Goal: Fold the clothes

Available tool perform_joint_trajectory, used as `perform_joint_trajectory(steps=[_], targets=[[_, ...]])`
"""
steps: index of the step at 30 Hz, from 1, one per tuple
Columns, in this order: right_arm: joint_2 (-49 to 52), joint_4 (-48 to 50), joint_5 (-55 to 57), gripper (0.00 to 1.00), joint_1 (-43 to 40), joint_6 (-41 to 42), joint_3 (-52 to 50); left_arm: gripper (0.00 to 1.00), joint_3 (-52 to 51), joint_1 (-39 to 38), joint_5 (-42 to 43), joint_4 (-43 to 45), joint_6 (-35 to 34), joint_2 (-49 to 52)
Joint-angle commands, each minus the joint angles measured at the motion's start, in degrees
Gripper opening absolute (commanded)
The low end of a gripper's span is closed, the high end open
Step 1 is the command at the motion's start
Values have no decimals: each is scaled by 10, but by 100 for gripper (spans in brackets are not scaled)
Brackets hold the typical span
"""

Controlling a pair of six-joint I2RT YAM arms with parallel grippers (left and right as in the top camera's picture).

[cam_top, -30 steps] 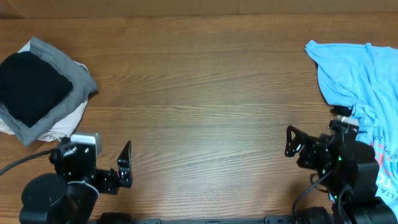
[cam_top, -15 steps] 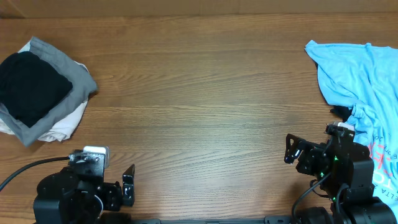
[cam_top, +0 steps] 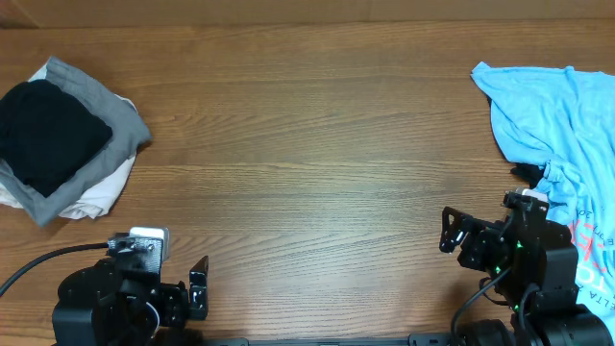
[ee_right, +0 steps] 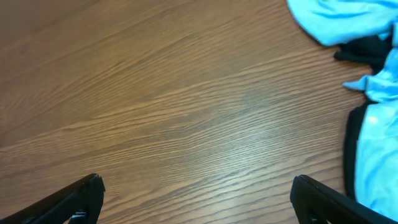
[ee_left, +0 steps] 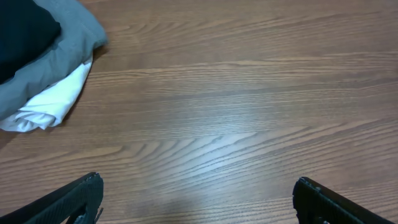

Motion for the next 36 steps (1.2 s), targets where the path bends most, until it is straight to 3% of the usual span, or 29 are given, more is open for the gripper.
perform_joint_trajectory(steps=[1,9,15,19,24,31,36], targets=[[-32,9,39,100,-8,-23,-7,100,-1,1,-4,1,11,-4],[-199,172,10,100,-35,-111,-139,100,-1,1,-4,1,11,-4],[-311,262,-4,100,-43,-123,-246,100,-1,1,-4,1,11,-4],[-310,344,-5,100,-43,-127,-284,100,-1,1,-4,1,11,-3],[-310,527,-2,100,-43,-155,-364,100,-1,1,-4,1,11,-4],[-310,662,-2,100,-43,-159,-447,100,-1,1,-4,1,11,-4],[-310,545,-2,100,-42,-163,-451,100,-1,1,-4,1,11,-4]])
